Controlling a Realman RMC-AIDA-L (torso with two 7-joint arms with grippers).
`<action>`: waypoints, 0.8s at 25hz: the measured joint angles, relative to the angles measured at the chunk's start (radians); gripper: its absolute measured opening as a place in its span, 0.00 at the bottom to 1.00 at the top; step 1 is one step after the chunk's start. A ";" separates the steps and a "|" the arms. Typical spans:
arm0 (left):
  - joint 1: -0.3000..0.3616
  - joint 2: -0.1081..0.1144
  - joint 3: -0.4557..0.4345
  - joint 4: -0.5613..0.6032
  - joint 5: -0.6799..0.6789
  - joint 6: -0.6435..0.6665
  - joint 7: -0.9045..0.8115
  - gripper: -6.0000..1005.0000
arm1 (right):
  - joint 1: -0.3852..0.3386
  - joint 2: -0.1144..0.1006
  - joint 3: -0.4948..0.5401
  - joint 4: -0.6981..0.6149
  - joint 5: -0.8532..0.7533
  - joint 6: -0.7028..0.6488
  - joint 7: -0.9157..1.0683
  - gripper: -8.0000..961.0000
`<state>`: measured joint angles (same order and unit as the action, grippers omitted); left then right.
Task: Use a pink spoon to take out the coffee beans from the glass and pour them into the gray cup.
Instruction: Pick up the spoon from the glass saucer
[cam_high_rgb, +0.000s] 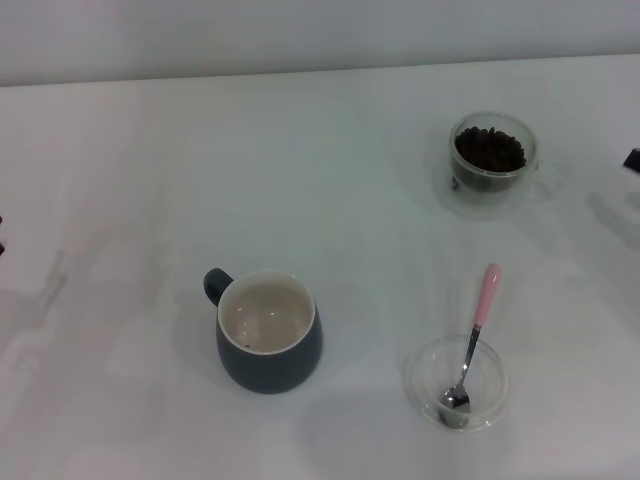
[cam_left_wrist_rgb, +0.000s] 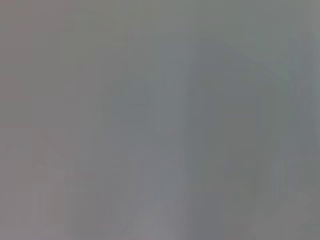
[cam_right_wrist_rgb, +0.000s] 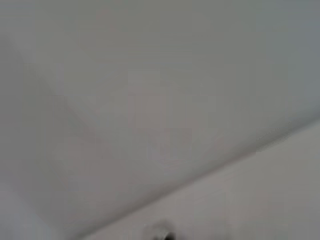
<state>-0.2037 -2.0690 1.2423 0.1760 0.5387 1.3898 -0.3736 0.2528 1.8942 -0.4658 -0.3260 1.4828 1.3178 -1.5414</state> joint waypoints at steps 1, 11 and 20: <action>-0.002 0.001 -0.003 0.000 0.000 0.000 0.005 0.75 | 0.003 -0.005 0.000 0.002 -0.034 0.017 0.032 0.90; 0.006 -0.002 -0.065 0.039 -0.011 0.006 0.033 0.75 | 0.082 0.022 -0.007 0.004 -0.340 0.076 0.183 0.90; -0.001 0.003 -0.074 0.040 -0.011 0.005 0.038 0.75 | 0.106 0.063 -0.042 0.004 -0.379 0.067 0.188 0.90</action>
<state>-0.2043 -2.0665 1.1684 0.2162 0.5274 1.3946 -0.3354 0.3591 1.9568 -0.5082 -0.3221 1.1040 1.3851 -1.3534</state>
